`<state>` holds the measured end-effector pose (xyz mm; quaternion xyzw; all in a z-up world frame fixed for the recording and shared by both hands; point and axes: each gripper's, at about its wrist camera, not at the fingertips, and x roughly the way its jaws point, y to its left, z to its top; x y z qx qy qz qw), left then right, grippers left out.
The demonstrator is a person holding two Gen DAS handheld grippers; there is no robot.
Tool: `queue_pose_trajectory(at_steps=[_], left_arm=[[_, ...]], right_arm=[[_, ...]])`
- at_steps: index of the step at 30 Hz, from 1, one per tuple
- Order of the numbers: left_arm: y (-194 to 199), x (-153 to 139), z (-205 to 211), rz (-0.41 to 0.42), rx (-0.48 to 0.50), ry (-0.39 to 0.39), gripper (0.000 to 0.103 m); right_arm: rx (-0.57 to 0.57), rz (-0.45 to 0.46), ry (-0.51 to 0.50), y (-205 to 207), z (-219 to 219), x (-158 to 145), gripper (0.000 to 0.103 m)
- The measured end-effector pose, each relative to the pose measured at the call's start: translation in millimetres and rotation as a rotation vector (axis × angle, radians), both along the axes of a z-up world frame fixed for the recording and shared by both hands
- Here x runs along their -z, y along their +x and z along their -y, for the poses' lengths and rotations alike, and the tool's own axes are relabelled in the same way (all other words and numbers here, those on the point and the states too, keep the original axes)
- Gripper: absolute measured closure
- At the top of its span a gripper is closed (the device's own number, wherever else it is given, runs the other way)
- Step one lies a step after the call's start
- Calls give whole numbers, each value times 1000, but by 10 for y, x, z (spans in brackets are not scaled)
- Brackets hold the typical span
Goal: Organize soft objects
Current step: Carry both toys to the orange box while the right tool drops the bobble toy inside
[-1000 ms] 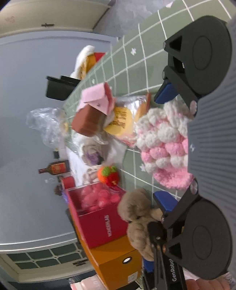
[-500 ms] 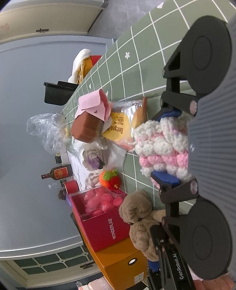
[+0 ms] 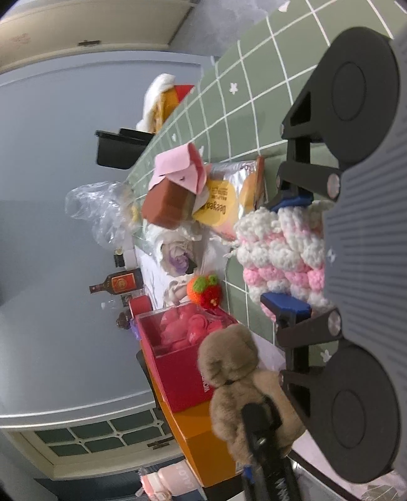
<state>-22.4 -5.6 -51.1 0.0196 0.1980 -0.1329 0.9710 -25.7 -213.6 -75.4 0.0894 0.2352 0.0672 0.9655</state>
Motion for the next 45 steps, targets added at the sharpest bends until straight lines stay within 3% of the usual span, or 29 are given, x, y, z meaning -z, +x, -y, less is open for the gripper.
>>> queue_pose_trajectory(at_steps=[12,23,28,34,41,45], left_arm=[[-470,-486,-476,140,-39,-118,49],[-695,-1017,-1502,254,-216,-184,49],[-553,-1150,-1852,267,-283,-156,49],[-136,-1186,-1981,249,-267,-96,49],[309,-1145,-2072,227,-274,-99,49],[613,-1122,-2145,204,-244,-120,49]], right_arm=[[-103,85,84,-288,-308,-329,50],[-266,211,114,-194,-966,-958,50],[-328,265,77,-5,-1337,-1163,50],[-382,295,0,343,-1740,-1378,50],[-416,263,-77,957,-2061,-1569,49],[-418,183,-114,1463,-2207,-1621,48]])
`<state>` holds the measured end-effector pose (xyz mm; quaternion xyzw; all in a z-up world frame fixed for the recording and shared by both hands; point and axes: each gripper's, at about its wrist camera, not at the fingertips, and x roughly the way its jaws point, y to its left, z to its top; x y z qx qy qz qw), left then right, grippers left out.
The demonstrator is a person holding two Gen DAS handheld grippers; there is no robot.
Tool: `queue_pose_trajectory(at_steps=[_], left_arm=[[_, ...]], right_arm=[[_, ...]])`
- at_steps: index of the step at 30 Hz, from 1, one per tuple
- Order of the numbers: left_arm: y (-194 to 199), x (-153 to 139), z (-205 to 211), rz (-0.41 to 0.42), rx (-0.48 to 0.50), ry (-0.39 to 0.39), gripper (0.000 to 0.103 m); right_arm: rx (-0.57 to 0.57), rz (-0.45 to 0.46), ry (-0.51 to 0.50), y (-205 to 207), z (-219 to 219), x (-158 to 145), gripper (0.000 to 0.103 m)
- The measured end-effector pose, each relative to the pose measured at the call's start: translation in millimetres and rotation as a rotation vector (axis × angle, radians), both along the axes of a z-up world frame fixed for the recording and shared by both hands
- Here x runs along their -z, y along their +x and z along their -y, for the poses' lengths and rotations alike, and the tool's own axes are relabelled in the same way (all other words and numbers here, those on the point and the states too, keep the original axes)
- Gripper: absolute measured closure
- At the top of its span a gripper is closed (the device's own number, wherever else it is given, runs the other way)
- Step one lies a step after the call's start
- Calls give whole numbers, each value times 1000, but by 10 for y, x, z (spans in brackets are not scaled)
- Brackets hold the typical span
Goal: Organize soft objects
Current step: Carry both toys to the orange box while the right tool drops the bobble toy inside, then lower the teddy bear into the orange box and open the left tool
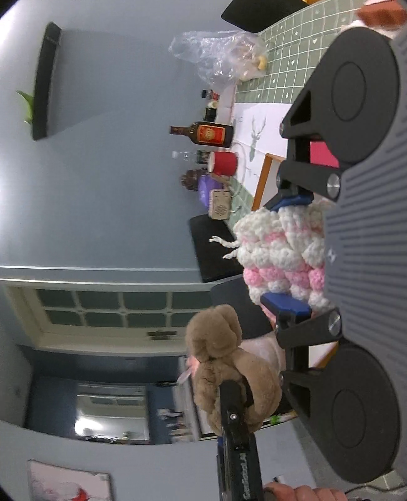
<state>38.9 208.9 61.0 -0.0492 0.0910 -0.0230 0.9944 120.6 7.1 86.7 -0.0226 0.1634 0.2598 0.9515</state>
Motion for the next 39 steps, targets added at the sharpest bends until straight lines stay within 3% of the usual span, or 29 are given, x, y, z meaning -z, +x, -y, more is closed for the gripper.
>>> queue_pose_trajectory(at_steps=[5,8,15,21,28,32,39], left_arm=[[406,127,-84,-78,-24,-101,49],[555,229,-82,-91,-28,-91,49],[683,409,-130,-142,-1,-100,49],[682,481,-151,-165,6,-110,49],[733,519,-108,-178,14,-90,49],[759,522,-99,-183,23,-86,49],[818,577,-27,-228,34,-49,49]], right_arm=[[29,-127,-14,569,-159,59,47],[54,-210,-27,870,-243,202,47],[1,-331,-52,937,-360,560,48],[7,-249,-156,658,-488,550,49],[30,-252,-214,703,-508,549,50],[48,-225,-212,697,-469,473,40],[78,-195,-179,688,-320,337,35]])
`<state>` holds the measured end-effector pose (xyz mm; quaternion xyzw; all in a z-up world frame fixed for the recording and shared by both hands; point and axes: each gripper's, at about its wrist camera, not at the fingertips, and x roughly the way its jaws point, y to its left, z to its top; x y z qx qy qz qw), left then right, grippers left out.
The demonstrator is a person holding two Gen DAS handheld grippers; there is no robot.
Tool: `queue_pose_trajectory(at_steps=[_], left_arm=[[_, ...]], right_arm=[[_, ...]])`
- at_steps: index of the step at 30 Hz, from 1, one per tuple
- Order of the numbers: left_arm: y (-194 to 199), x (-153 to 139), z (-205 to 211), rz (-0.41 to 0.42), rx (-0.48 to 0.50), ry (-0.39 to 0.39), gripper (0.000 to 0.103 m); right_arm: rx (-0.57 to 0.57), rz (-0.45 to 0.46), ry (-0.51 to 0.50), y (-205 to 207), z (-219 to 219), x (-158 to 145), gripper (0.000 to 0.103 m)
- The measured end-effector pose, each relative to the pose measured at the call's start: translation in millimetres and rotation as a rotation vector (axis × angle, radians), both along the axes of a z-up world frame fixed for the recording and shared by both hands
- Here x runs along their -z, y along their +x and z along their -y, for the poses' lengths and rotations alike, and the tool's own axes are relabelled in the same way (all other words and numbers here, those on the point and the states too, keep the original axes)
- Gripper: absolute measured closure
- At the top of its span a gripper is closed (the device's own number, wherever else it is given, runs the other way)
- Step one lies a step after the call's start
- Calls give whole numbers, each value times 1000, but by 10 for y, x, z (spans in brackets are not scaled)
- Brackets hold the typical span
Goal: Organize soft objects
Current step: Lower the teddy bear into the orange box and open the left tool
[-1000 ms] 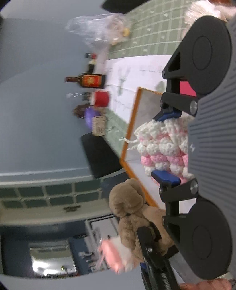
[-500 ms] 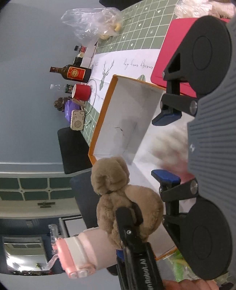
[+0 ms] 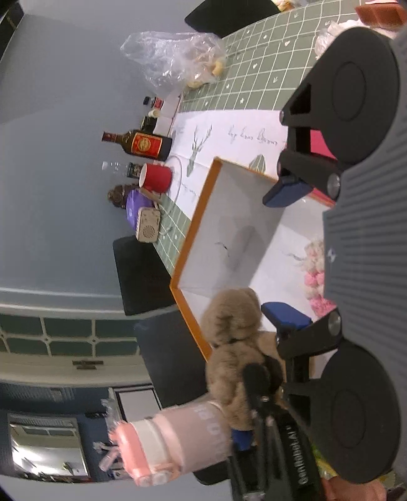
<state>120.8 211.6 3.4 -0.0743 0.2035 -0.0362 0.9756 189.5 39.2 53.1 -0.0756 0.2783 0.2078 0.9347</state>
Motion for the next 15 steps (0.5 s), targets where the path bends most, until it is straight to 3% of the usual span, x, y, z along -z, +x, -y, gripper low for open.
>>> queue_pose_trajectory(at_steps=[4,7,10,11,12,13,15], left_arm=[[73,43,43,-65,31,22,49],[73,67,87,-64,15,64,49],[39,67,103,-39,-5,75,42],[14,54,100,-15,-8,73,32],[-12,41,94,4,-5,70,16],[-38,26,85,27,-4,67,10],[-94,-1,55,75,-18,53,9]], right_arm=[[10,-3,2,14,12,4,31],[5,-1,-18,-3,-34,22,31],[-5,5,-39,-14,-88,39,30],[2,16,-55,-27,-110,47,30],[9,33,-81,-49,-135,57,29],[13,45,-97,-53,-150,59,29],[20,55,-104,-57,-142,53,28]])
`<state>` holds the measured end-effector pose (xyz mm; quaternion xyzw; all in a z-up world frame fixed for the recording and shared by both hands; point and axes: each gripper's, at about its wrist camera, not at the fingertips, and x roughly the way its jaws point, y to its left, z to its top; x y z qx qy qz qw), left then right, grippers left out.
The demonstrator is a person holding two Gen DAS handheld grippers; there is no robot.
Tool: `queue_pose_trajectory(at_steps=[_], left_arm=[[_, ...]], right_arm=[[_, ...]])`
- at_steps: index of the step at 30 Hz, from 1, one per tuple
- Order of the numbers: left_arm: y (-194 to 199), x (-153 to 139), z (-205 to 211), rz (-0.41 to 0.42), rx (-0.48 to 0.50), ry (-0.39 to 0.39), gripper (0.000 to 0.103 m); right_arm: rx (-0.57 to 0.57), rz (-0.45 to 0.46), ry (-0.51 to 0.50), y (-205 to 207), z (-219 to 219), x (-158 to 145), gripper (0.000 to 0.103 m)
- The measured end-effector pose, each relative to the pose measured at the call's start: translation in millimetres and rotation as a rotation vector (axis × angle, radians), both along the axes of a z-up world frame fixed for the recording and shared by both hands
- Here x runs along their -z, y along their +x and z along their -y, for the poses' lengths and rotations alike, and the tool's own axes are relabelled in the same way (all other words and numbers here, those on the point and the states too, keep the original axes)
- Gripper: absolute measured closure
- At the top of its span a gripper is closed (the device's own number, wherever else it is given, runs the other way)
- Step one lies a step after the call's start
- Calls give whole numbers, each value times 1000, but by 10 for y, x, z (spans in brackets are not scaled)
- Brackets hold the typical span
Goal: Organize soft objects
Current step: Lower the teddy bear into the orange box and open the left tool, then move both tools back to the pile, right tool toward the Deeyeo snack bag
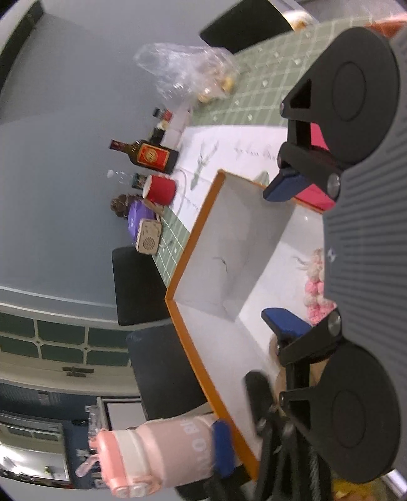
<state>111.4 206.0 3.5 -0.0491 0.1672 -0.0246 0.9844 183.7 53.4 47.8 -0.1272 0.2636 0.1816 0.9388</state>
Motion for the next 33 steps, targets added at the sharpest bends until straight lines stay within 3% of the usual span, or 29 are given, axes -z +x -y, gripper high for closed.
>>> queue_pose_trajectory(at_steps=[4,17,20,25,33], left_arm=[[-27,-41,-36,20,-8,-14,9],[65,4,-28,-20,-35,-32,9],[79,-5,-38,-29,-28,-48,9],[-4,-67,-120,-18,41,-119,9],[-341,-390,117,89,14,7,9]], right_arm=[[5,-1,23,2,57,-37,26],[-1,14,13,-47,41,-77,23],[10,27,52,-108,127,-157,23],[76,170,121,-441,385,-314,23],[128,266,195,-884,973,-562,17]])
